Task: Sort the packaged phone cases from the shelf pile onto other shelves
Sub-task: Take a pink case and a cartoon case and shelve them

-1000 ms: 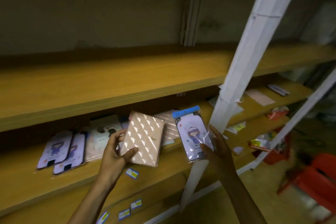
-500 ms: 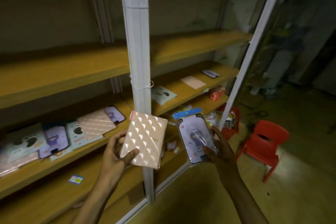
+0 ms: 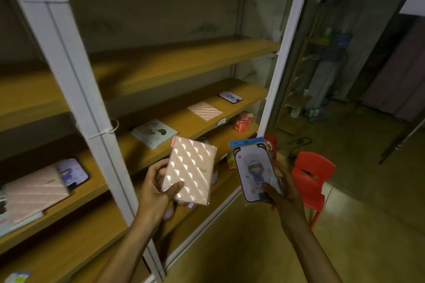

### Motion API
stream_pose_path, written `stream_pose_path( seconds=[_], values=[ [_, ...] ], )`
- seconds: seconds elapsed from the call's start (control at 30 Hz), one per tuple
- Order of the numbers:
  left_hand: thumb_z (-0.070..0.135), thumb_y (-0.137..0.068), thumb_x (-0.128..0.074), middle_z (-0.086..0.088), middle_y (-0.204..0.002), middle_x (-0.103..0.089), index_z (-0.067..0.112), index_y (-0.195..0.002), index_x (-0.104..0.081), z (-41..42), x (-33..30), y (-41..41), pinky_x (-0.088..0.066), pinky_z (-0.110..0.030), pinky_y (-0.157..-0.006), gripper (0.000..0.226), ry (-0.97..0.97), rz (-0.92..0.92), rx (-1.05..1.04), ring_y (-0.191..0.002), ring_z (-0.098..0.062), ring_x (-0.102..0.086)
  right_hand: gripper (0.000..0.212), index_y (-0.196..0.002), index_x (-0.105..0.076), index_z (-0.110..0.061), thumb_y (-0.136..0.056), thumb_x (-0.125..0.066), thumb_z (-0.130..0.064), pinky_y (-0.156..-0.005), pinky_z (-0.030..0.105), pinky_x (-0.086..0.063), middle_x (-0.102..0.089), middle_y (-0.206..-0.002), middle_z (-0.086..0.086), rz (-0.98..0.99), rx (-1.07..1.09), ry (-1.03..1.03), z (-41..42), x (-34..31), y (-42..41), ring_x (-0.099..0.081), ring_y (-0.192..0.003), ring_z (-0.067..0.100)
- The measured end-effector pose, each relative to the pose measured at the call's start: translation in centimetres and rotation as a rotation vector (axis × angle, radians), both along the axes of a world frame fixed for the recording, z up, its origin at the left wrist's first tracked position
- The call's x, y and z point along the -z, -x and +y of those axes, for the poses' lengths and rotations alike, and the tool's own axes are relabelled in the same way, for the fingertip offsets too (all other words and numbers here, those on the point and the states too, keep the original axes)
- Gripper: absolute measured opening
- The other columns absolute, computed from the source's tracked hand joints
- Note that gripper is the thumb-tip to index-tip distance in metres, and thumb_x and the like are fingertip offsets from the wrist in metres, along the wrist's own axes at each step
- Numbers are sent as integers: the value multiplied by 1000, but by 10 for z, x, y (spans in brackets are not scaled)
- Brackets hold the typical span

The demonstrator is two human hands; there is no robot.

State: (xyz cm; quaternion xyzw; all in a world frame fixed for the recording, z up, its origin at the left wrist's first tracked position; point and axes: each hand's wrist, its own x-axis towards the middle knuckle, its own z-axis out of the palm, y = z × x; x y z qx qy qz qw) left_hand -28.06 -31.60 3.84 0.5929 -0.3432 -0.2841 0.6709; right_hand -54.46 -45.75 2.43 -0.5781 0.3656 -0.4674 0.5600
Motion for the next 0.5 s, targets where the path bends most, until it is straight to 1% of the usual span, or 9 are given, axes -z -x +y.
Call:
stream_pose_path(
  seconds=[0.07,0.13,0.17,0.23,0.3,0.33,0.4,0.47,0.5],
  values=[
    [-3,-74,-76,5,-117,-62,14,-127,-50,-33,1,-2,-56,-19,-73,62,21,-1,-18,-103,-5,-63,61,-128,-53,-43,-78,-77,-18,-98,56,-47,-55,-137,-1,7,-1,0,-31,0,-3,-52,-127,23],
    [-7,-74,-73,2,-119,-62,12,-126,-50,-69,7,-8,-53,-14,-71,59,28,-21,-37,-98,0,-64,64,-129,-52,-43,-73,-79,-28,-98,54,-48,-53,-140,0,22,-7,16,-65,-1,-8,-51,-128,23],
    [-6,-75,-73,1,-119,-63,13,-126,-50,-86,10,-13,-53,-14,-70,59,25,-14,-41,-98,-1,-65,64,-130,-51,-42,-75,-79,-25,-97,54,-49,-52,-140,1,22,-13,17,-84,0,-11,-51,-128,24],
    [-3,-77,-73,2,-119,-63,18,-129,-49,-122,11,-21,-55,-17,-69,61,13,18,-53,-99,-6,-65,61,-131,-50,-38,-83,-70,-7,-94,49,-52,-54,-138,4,10,-17,-5,-123,-1,-18,-54,-124,24],
    [0,-78,-73,4,-117,-62,22,-129,-48,-156,11,-28,-56,-22,-68,61,-12,34,-74,-100,-10,-64,61,-133,-49,-31,-85,-64,3,-87,40,-57,-58,-134,6,9,-29,-22,-161,-6,-28,-60,-117,21],
    [0,-78,-73,5,-116,-62,22,-129,-47,-172,10,-32,-56,-23,-68,61,-18,31,-80,-101,-10,-63,59,-133,-48,-27,-85,-62,5,-81,33,-59,-60,-130,5,14,-29,-26,-179,-11,-33,-64,-111,16],
    [-1,-78,-73,7,-113,-62,20,-129,-47,-202,10,-42,-57,-25,-68,61,-25,33,-99,-99,-12,-64,56,-133,-48,-20,-86,-61,8,-68,20,-57,-61,-122,4,26,-23,-34,-215,-15,-44,-68,-96,4],
    [-3,-77,-72,7,-113,-62,19,-130,-46,-229,13,-52,-58,-24,-63,62,-40,61,-124,-98,-13,-65,55,-133,-47,-15,-86,-60,9,-64,16,-55,-61,-120,5,26,-27,-37,-247,-17,-56,-68,-90,-2],
    [-4,-77,-73,5,-113,-62,18,-130,-46,-241,14,-56,-58,-23,-62,63,-46,72,-145,-98,-14,-65,55,-133,-48,-16,-86,-60,10,-66,15,-54,-60,-122,4,35,-30,-18,-260,-18,-61,-67,-92,-3]
  ],
)
